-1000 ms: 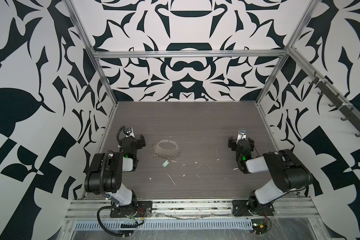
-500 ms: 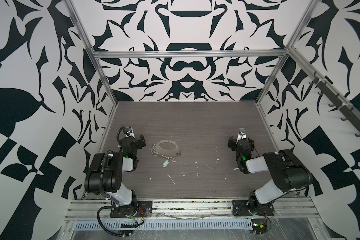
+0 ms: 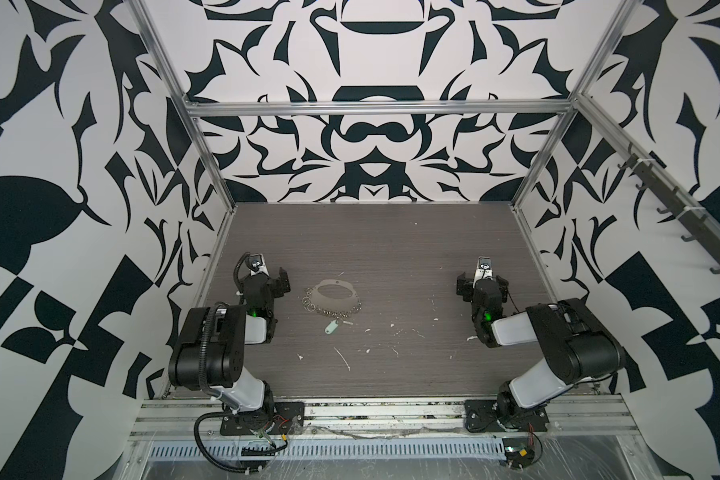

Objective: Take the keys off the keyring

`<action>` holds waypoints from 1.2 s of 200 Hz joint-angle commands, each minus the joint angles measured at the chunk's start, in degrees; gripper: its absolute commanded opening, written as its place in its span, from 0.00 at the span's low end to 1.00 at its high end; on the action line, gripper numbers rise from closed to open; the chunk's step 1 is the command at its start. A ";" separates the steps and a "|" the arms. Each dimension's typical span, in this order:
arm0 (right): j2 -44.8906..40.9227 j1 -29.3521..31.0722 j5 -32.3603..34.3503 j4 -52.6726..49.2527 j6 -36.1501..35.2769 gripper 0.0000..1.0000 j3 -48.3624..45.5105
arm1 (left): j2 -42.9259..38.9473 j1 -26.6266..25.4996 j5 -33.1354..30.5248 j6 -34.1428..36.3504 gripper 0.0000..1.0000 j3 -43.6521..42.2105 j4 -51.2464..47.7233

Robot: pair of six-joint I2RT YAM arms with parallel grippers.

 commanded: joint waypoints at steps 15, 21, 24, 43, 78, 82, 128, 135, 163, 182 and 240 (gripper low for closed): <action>-0.94 -0.19 0.20 0.83 0.21 1.00 0.92 | -6.83 -0.38 -4.29 -1.01 0.99 3.10 -9.06; -1.19 -0.15 0.73 1.43 0.01 0.99 0.60 | -8.04 -0.52 -4.98 -1.08 0.99 4.23 -11.67; -1.37 -0.12 0.73 2.14 -0.20 0.98 0.42 | -8.86 -0.60 -5.35 -1.08 0.99 4.81 -13.38; -7.60 1.02 0.03 -2.76 -1.17 0.93 0.38 | -13.90 -1.08 -4.79 -2.61 0.99 10.05 -26.10; -19.98 1.66 -5.77 -42.52 8.56 0.93 14.95 | -18.68 -1.09 5.35 -10.13 0.99 21.43 -50.89; -20.42 1.72 -7.69 -44.98 10.10 0.93 16.15 | -18.68 -1.08 7.05 -11.54 0.99 21.97 -52.36; -19.65 9.76 -24.28 -59.59 27.71 0.94 26.77 | -15.41 -3.14 22.89 -27.29 0.99 22.37 -55.34; -18.08 11.97 -26.50 -59.18 30.56 0.94 27.82 | -14.49 -3.36 24.29 -28.47 0.99 22.19 -55.31; -10.87 18.79 -34.89 -52.01 42.53 0.94 29.00 | -12.91 -4.68 26.39 -29.56 0.99 21.18 -54.56; -5.10 22.35 -38.46 -45.88 47.92 0.94 29.69 | -12.79 -4.69 26.87 -29.61 0.99 20.91 -55.00; 7.71 28.64 -46.62 -34.04 57.96 0.93 33.13 | -12.08 -4.69 30.25 -30.27 0.99 20.10 -56.56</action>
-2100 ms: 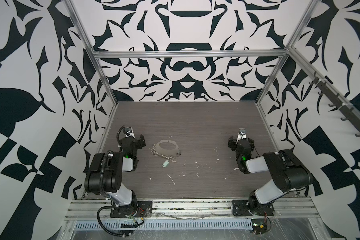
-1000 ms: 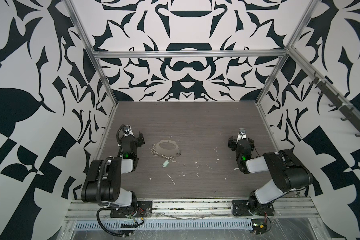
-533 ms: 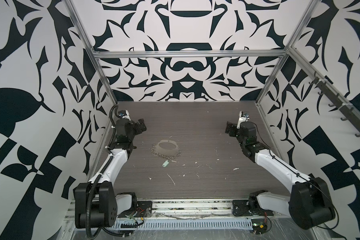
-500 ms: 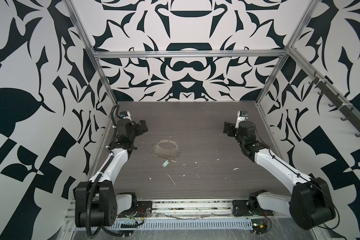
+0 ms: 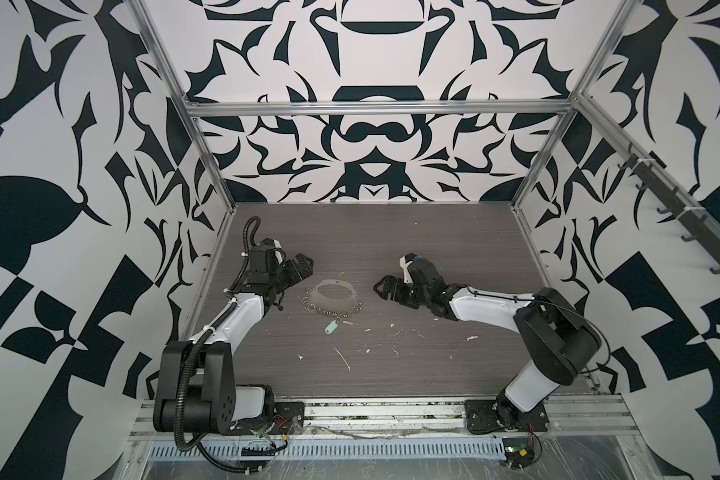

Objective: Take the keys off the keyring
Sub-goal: 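Reach the right gripper toward the green-tagged key on the metal keyring plate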

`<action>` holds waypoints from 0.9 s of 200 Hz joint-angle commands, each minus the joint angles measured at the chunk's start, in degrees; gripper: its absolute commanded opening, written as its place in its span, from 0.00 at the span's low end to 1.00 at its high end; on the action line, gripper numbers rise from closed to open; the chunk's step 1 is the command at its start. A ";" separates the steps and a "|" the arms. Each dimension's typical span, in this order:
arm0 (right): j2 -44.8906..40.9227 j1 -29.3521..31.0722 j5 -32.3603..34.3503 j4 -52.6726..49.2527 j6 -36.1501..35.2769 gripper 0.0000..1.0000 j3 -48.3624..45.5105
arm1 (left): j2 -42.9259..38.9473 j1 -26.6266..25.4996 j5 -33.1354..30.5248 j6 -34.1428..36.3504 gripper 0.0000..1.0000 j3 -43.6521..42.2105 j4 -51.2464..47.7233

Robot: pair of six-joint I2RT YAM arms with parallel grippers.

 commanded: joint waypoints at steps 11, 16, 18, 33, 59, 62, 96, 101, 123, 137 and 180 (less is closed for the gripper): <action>3.50 2.32 -6.75 8.74 7.10 0.93 4.62 | 0.66 -0.01 2.84 -1.35 0.99 -1.23 -2.81; 4.04 2.78 -6.90 8.68 7.18 0.92 5.02 | 0.59 0.01 2.93 -1.36 0.99 -1.35 -2.97; 4.17 2.96 -6.88 8.61 7.15 0.91 5.15 | 0.58 0.01 2.95 -1.36 0.99 -1.46 -3.03; 4.76 4.41 -6.19 8.35 6.08 0.85 5.40 | 0.23 0.01 2.87 -1.31 0.99 -1.81 -3.63; 4.18 7.50 -1.62 -1.33 -3.45 0.72 8.06 | 0.05 -0.01 2.59 -1.32 0.99 -1.90 -4.98; 4.09 7.93 -0.82 -3.12 -4.82 0.71 8.77 | 0.04 -0.04 2.60 -1.31 0.99 -1.76 -5.15; 4.33 12.33 6.97 -16.30 -14.52 0.55 14.74 | 0.22 0.01 2.93 -1.22 0.99 -1.13 -6.76; 4.53 12.73 7.26 -16.91 -14.79 0.51 15.22 | 0.22 0.01 2.91 -1.22 0.99 -1.06 -6.90; 6.33 15.00 7.34 -18.93 -15.54 0.40 17.86 | 0.44 0.01 3.09 -1.22 0.99 -0.95 -7.04; 7.48 16.25 7.42 -20.16 -16.03 0.38 19.74 | 0.53 0.01 3.20 -1.22 0.99 -0.94 -7.21; 11.25 18.24 7.78 -25.03 -18.15 0.30 25.66 | 0.57 0.10 1.98 -0.01 0.99 -0.87 -8.17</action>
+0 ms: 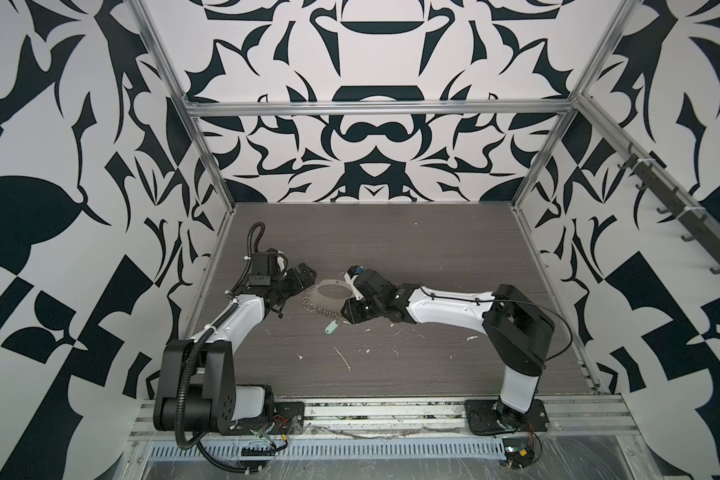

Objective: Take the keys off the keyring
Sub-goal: 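Reach the right gripper toward the green-tagged key on the metal keyring plate, then close the right gripper on the green-tagged key's ring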

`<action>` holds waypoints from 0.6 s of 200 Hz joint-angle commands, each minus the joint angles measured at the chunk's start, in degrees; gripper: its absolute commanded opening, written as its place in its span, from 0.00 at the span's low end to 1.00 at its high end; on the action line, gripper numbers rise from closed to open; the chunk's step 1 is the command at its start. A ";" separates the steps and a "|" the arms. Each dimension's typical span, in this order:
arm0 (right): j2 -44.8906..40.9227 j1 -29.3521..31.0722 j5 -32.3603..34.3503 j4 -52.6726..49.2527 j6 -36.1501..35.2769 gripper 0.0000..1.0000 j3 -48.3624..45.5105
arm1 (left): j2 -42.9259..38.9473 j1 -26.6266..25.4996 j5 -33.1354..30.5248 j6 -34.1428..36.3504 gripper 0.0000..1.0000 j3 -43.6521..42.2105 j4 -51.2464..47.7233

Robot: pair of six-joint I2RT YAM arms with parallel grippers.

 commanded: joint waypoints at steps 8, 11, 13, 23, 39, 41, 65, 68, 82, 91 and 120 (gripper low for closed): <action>1.68 1.07 1.50 -4.76 -2.89 0.29 4.95 | 0.40 0.18 -0.80 0.68 0.99 0.34 -1.97; 1.90 1.16 1.48 -4.81 -2.91 0.29 5.21 | 0.43 0.19 -0.81 0.76 0.99 0.32 -2.04; 2.07 1.22 1.53 -4.81 -2.97 0.28 5.32 | 0.44 0.25 -0.81 0.77 0.99 0.29 -2.07; 2.86 1.35 1.30 -4.81 -3.02 0.27 5.97 | 0.63 0.51 -0.68 0.82 0.99 0.31 -2.08; 4.02 1.42 0.46 -4.89 -2.98 0.26 7.07 | 1.01 0.87 -0.22 0.78 0.99 0.31 -2.08; 4.14 1.44 0.37 -4.90 -2.99 0.26 7.19 | 1.04 0.88 -0.09 0.78 0.99 0.36 -2.15; 5.53 1.58 -0.31 -5.25 -2.94 0.25 8.36 | 1.10 1.15 0.42 0.87 0.99 0.39 -2.17; 5.65 1.62 -0.38 -5.25 -2.94 0.24 8.49 | 1.09 1.14 0.40 0.91 0.99 0.39 -2.16; 6.26 1.62 -0.69 -5.35 -3.15 0.24 9.11 | 1.06 1.33 0.36 0.95 0.99 0.38 -2.26; 6.70 1.72 -0.81 -5.58 -3.16 0.24 9.47 | 1.06 1.42 0.50 0.96 0.99 0.42 -2.26; 7.65 1.74 -1.00 -5.78 -3.17 0.24 10.14 | 1.06 1.55 0.68 0.95 0.99 0.49 -2.60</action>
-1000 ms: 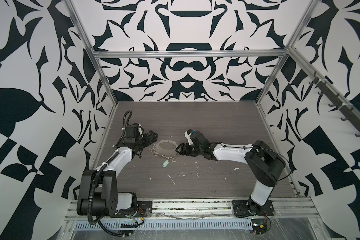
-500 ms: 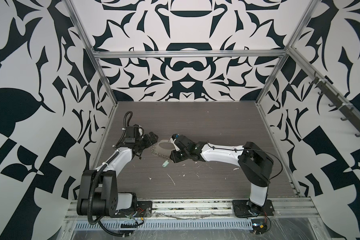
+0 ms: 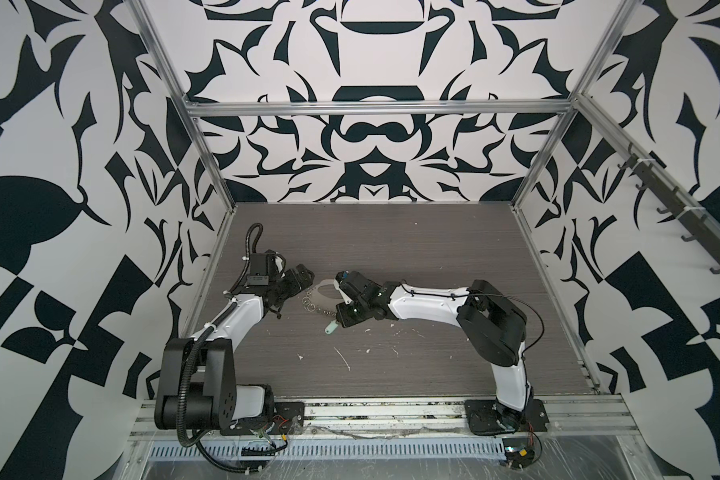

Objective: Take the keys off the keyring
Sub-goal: 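Close the right gripper on the green-tagged key's ring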

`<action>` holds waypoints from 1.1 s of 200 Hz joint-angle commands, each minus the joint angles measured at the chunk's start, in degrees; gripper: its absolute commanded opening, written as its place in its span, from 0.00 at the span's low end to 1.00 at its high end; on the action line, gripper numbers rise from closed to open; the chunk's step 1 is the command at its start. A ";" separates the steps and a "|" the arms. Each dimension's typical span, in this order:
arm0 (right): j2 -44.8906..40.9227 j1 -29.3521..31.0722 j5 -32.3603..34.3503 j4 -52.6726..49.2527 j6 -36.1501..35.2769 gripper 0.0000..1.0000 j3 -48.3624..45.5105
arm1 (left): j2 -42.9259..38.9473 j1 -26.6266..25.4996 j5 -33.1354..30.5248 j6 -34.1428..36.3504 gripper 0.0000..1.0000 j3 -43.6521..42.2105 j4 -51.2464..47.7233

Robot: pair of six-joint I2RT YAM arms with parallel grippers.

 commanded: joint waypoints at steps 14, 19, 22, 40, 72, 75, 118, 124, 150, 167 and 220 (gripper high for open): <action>-0.15 0.37 -0.77 -0.71 -0.78 0.24 2.80 | 0.36 0.37 0.71 0.60 0.99 0.66 -1.79; -0.13 0.40 -0.83 -0.73 -0.87 0.24 2.88 | 0.34 0.39 0.66 0.61 0.99 0.67 -1.88; -0.07 0.44 -0.87 -0.80 -0.88 0.24 2.96 | 0.29 0.35 0.66 0.65 0.99 0.64 -1.96; -0.05 0.71 -0.76 -1.12 -1.30 0.24 3.25 | 0.21 0.38 0.67 0.74 0.99 0.80 -2.08; 0.16 0.97 -0.76 -1.39 -1.64 0.24 3.66 | 0.31 0.47 0.66 0.80 0.99 0.97 -2.42; 0.20 0.93 -0.84 -1.42 -1.64 0.24 3.75 | 0.31 0.48 0.66 0.78 0.99 0.99 -2.42; 1.24 1.10 -1.47 -1.96 -2.09 0.23 4.93 | -0.12 0.47 0.49 0.87 0.99 0.98 -2.77; 1.37 1.18 -1.46 -1.96 -2.10 0.23 4.98 | -0.13 0.48 0.38 0.87 0.99 0.96 -2.77; 1.92 1.19 -1.33 -2.31 -2.01 0.22 5.38 | -0.13 0.43 0.48 0.78 0.99 0.90 -2.86; 2.30 1.19 -1.20 -2.30 -2.01 0.22 5.64 | -0.13 0.43 0.57 0.72 0.99 0.97 -2.92; 3.61 1.19 -0.82 -2.76 -2.06 0.22 6.78 | -0.72 0.52 0.20 0.87 0.99 1.11 -3.55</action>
